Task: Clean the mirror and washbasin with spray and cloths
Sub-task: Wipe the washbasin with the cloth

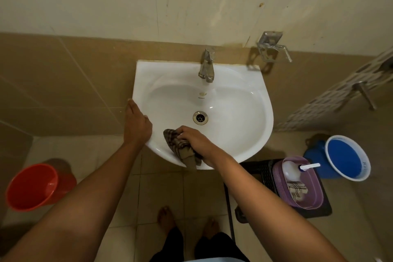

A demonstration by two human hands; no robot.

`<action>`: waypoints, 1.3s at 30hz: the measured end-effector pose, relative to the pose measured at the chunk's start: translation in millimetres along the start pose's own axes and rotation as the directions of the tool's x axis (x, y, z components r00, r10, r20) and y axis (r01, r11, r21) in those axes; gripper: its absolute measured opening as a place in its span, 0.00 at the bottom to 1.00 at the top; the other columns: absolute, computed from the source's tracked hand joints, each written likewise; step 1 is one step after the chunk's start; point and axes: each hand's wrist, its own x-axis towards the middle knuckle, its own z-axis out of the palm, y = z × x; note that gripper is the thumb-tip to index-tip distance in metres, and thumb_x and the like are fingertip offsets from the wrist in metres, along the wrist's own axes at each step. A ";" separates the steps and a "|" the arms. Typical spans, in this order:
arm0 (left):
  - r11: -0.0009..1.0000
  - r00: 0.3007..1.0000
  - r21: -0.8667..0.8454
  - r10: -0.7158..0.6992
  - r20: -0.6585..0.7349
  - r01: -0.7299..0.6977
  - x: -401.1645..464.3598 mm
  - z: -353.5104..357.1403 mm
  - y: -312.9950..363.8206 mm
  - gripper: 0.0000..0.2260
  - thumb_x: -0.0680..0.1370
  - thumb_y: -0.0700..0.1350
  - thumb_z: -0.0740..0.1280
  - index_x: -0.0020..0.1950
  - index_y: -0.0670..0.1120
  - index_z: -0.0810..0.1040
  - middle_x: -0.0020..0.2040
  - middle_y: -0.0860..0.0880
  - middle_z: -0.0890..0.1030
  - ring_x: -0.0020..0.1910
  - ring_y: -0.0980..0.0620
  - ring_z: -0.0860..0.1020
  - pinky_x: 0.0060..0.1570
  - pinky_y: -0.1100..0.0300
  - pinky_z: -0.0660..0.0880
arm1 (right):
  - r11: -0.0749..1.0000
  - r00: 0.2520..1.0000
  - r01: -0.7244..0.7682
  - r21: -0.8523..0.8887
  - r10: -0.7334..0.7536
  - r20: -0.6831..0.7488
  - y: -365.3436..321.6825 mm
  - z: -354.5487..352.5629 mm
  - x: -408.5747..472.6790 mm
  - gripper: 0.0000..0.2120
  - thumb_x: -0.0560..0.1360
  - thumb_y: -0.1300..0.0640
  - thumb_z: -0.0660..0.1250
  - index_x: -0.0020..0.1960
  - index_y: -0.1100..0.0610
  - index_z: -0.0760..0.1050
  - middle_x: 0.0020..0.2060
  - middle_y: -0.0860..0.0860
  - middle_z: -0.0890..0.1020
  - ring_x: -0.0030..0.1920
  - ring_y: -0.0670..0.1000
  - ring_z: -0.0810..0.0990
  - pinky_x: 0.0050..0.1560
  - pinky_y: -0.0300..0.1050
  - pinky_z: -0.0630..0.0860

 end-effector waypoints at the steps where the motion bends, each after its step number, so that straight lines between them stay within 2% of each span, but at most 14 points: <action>1: 1.000 1.000 0.006 -0.007 0.007 0.007 0.7 -0.5 1.1 0.31 0.80 0.39 0.59 0.78 0.38 0.45 0.77 0.37 0.55 0.71 0.35 0.65 0.69 0.44 0.66 | 0.991 1.000 -0.013 0.132 0.015 -0.009 2.8 -5.8 -6.6 0.08 0.79 0.57 0.58 0.51 0.53 0.77 0.48 0.54 0.80 0.47 0.53 0.78 0.45 0.45 0.73; 4: 1.000 0.998 0.013 -0.029 0.060 0.028 2.9 -1.3 1.9 0.36 0.79 0.44 0.63 0.78 0.38 0.43 0.78 0.37 0.53 0.73 0.35 0.61 0.71 0.41 0.62 | 0.854 1.000 0.005 0.521 -0.010 0.006 13.1 -24.2 -23.2 0.09 0.79 0.57 0.58 0.54 0.55 0.76 0.51 0.58 0.80 0.50 0.56 0.79 0.49 0.48 0.76; 7: 0.998 0.997 0.039 -0.057 0.060 0.055 -1.5 -5.5 11.1 0.40 0.78 0.49 0.66 0.78 0.36 0.44 0.78 0.36 0.52 0.75 0.34 0.56 0.73 0.40 0.57 | 0.670 0.998 0.013 0.742 -0.055 0.032 11.3 -42.2 -39.2 0.17 0.80 0.53 0.58 0.63 0.61 0.74 0.51 0.57 0.82 0.50 0.56 0.81 0.51 0.48 0.78; 10: 0.997 1.000 -0.080 -0.013 -0.013 0.012 -30.6 -7.5 44.4 0.38 0.79 0.49 0.66 0.79 0.39 0.46 0.79 0.39 0.53 0.77 0.38 0.55 0.75 0.42 0.55 | 0.631 0.996 0.056 0.774 -0.090 0.001 3.5 -57.0 -55.4 0.25 0.77 0.47 0.65 0.66 0.64 0.75 0.54 0.58 0.82 0.54 0.56 0.82 0.54 0.50 0.78; 14: 0.935 0.994 -0.355 0.010 0.109 0.030 -84.7 -2.5 102.0 0.29 0.80 0.54 0.63 0.77 0.43 0.61 0.76 0.43 0.65 0.75 0.45 0.62 0.74 0.48 0.58 | 0.680 0.983 0.179 0.711 -0.160 -0.095 -4.5 -73.8 -73.5 0.21 0.74 0.61 0.70 0.65 0.66 0.75 0.56 0.60 0.82 0.58 0.60 0.80 0.60 0.54 0.78; 15: 0.855 0.974 -0.505 0.001 0.225 0.116 -99.5 -4.4 116.1 0.25 0.80 0.57 0.60 0.73 0.44 0.68 0.72 0.43 0.72 0.72 0.45 0.68 0.73 0.47 0.63 | 0.662 0.978 0.203 0.721 -0.178 -0.111 -5.7 -78.5 -78.2 0.20 0.74 0.65 0.68 0.66 0.67 0.74 0.57 0.61 0.82 0.58 0.60 0.80 0.62 0.56 0.77; 17: 0.565 0.851 -0.738 0.112 0.513 0.370 -132.1 -8.4 142.6 0.29 0.80 0.64 0.52 0.65 0.46 0.78 0.62 0.43 0.81 0.64 0.43 0.77 0.66 0.44 0.70 | 0.618 0.971 0.232 0.751 -0.198 -0.137 -5.1 -90.4 -89.9 0.18 0.75 0.68 0.64 0.65 0.66 0.75 0.56 0.61 0.82 0.56 0.60 0.81 0.62 0.58 0.76; 18: 0.456 0.785 -0.759 0.185 0.591 0.465 -144.6 -8.7 150.0 0.34 0.78 0.68 0.48 0.64 0.45 0.79 0.61 0.42 0.81 0.62 0.41 0.78 0.64 0.43 0.72 | 0.604 0.970 0.238 0.761 -0.194 -0.149 -4.0 -96.1 -96.4 0.17 0.76 0.69 0.63 0.63 0.65 0.76 0.55 0.61 0.83 0.55 0.60 0.82 0.61 0.58 0.77; 20: 0.362 0.735 -0.772 0.267 0.623 0.523 -162.2 -6.1 161.1 0.36 0.77 0.70 0.48 0.66 0.44 0.77 0.63 0.40 0.80 0.63 0.39 0.77 0.64 0.41 0.71 | 0.600 0.967 0.249 0.760 -0.191 -0.167 0.9 -106.1 -107.2 0.15 0.75 0.69 0.62 0.61 0.64 0.77 0.53 0.60 0.83 0.54 0.60 0.82 0.60 0.60 0.76; 21: 0.373 0.747 -0.788 0.286 0.600 0.490 -169.5 -2.5 167.0 0.31 0.79 0.66 0.53 0.66 0.44 0.77 0.63 0.40 0.79 0.63 0.39 0.77 0.63 0.40 0.71 | 0.611 0.965 0.258 0.748 -0.194 -0.175 4.8 -111.3 -113.3 0.16 0.75 0.69 0.62 0.61 0.64 0.77 0.54 0.61 0.83 0.54 0.61 0.82 0.61 0.61 0.76; 24: 0.581 0.806 -0.768 0.302 0.510 0.268 -182.9 8.6 187.7 0.17 0.77 0.49 0.69 0.63 0.44 0.79 0.59 0.42 0.82 0.61 0.40 0.79 0.56 0.48 0.77 | 0.644 0.956 0.294 0.707 -0.199 -0.216 19.0 -127.5 -131.1 0.18 0.75 0.68 0.64 0.64 0.66 0.75 0.56 0.63 0.82 0.53 0.61 0.82 0.57 0.59 0.78; 28: 0.645 0.858 -0.742 0.265 0.441 0.181 -195.2 22.2 205.4 0.12 0.74 0.38 0.71 0.58 0.41 0.82 0.53 0.41 0.85 0.54 0.40 0.82 0.49 0.51 0.79 | 0.768 0.935 0.337 0.544 -0.206 -0.288 40.2 -154.1 -149.9 0.16 0.75 0.66 0.67 0.63 0.63 0.75 0.57 0.61 0.83 0.57 0.60 0.82 0.60 0.59 0.78; 32: 0.679 0.823 -0.707 0.277 0.496 0.198 -202.3 33.7 218.2 0.11 0.74 0.37 0.70 0.56 0.39 0.82 0.52 0.41 0.85 0.53 0.40 0.83 0.51 0.52 0.80 | 0.858 0.920 0.307 0.411 -0.157 -0.358 62.7 -180.9 -160.8 0.13 0.74 0.67 0.71 0.55 0.58 0.72 0.58 0.62 0.81 0.54 0.58 0.82 0.58 0.59 0.78; 39: 0.703 0.724 -0.682 0.361 0.587 0.202 -191.5 62.7 243.8 0.15 0.74 0.31 0.68 0.59 0.40 0.81 0.54 0.42 0.84 0.54 0.43 0.83 0.51 0.54 0.80 | 0.878 0.912 0.310 0.365 -0.167 -0.374 93.7 -219.7 -176.9 0.23 0.75 0.71 0.66 0.67 0.56 0.70 0.57 0.55 0.83 0.58 0.55 0.82 0.59 0.56 0.79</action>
